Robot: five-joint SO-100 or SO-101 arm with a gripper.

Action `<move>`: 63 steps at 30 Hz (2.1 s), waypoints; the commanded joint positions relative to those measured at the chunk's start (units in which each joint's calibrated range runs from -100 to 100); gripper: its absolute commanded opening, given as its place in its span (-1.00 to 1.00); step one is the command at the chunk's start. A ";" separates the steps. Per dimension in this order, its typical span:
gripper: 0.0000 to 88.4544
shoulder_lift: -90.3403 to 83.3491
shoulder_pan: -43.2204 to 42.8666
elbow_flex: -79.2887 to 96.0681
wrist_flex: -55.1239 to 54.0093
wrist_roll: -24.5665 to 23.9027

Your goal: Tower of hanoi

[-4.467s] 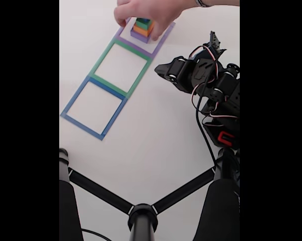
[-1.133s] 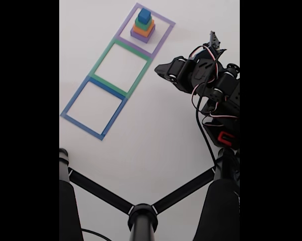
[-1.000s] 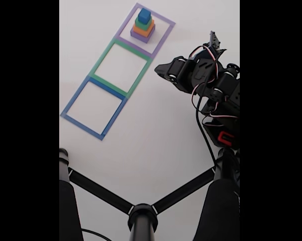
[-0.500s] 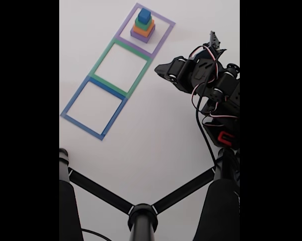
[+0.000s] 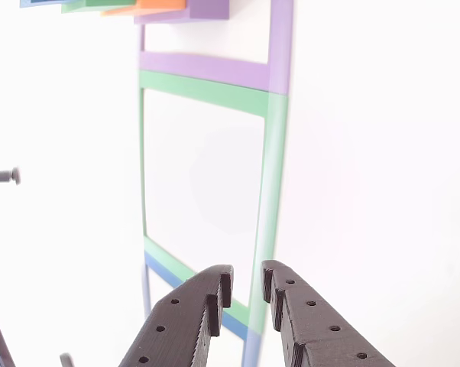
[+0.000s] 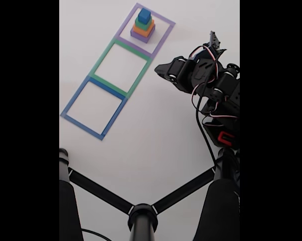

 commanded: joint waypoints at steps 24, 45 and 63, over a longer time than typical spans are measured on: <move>-1.00 -0.68 -0.20 0.70 0.30 1.11; -1.00 9.18 1.78 -3.67 -7.15 29.60; -1.00 43.72 1.09 -58.55 9.52 59.20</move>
